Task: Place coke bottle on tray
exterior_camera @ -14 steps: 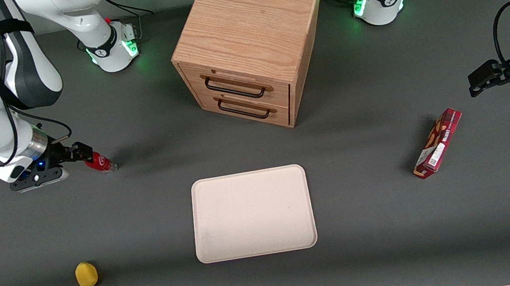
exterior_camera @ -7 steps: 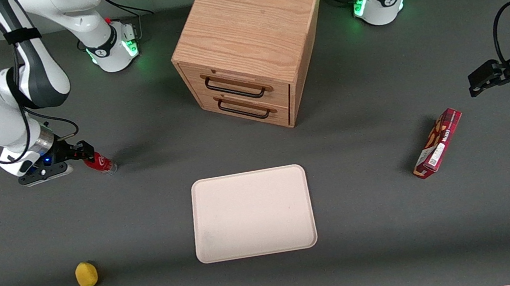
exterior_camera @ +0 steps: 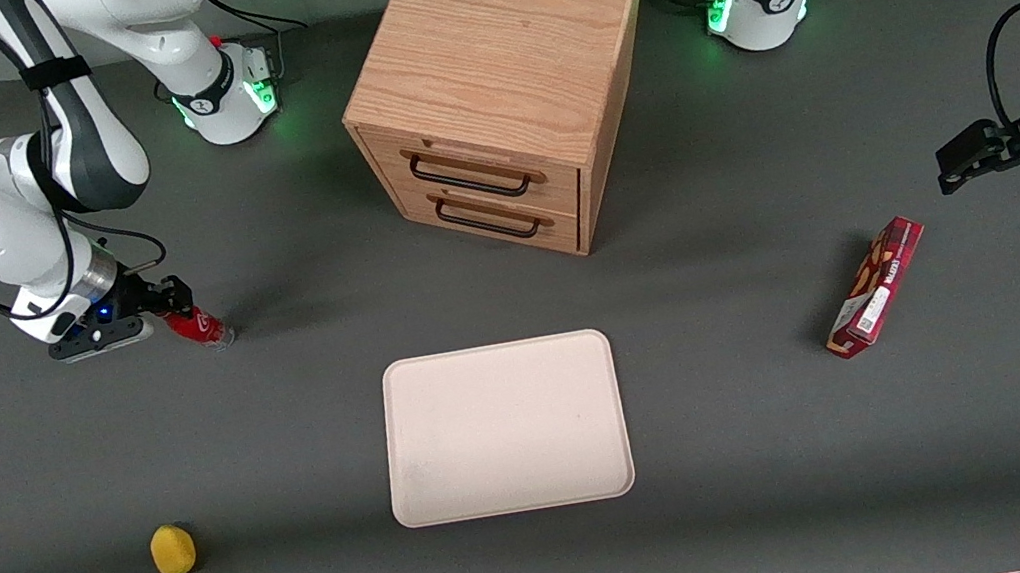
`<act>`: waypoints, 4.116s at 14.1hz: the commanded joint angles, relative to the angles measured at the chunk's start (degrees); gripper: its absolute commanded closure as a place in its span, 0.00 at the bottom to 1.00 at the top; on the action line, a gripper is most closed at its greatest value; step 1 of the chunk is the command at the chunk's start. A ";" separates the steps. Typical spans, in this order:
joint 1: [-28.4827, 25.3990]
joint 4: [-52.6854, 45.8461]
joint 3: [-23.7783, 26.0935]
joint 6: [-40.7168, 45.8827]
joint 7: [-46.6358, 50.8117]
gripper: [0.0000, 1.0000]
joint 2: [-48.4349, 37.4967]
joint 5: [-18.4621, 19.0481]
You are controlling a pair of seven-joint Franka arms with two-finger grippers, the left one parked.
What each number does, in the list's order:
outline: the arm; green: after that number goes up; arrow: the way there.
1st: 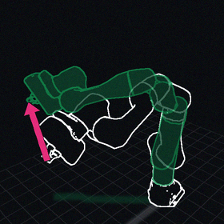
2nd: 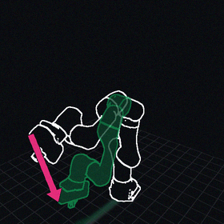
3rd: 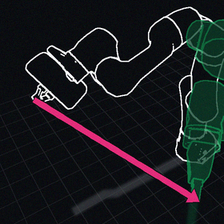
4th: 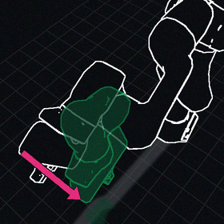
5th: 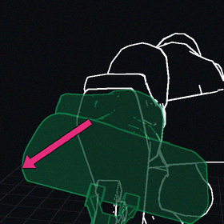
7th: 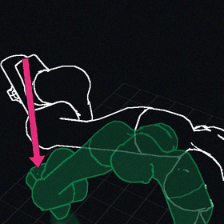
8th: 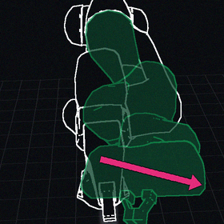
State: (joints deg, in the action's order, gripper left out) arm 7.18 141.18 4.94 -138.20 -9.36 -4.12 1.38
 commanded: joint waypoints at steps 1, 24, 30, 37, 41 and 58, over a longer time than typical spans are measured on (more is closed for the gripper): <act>1.42 2.96 0.68 -0.58 -0.84 0.43 -3.61 -0.23; -17.98 -70.24 12.56 24.91 37.92 1.00 42.51 8.46; -18.08 -75.17 10.36 23.60 36.43 1.00 47.36 8.82; -18.43 -75.52 10.00 17.89 36.86 1.00 50.78 8.82; -18.35 -75.17 9.82 16.21 36.95 0.69 51.76 8.91; -13.35 -69.04 10.17 34.75 36.25 0.00 34.11 11.72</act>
State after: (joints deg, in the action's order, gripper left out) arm -8.13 66.13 14.79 -104.01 27.36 34.99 11.87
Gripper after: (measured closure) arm 0.000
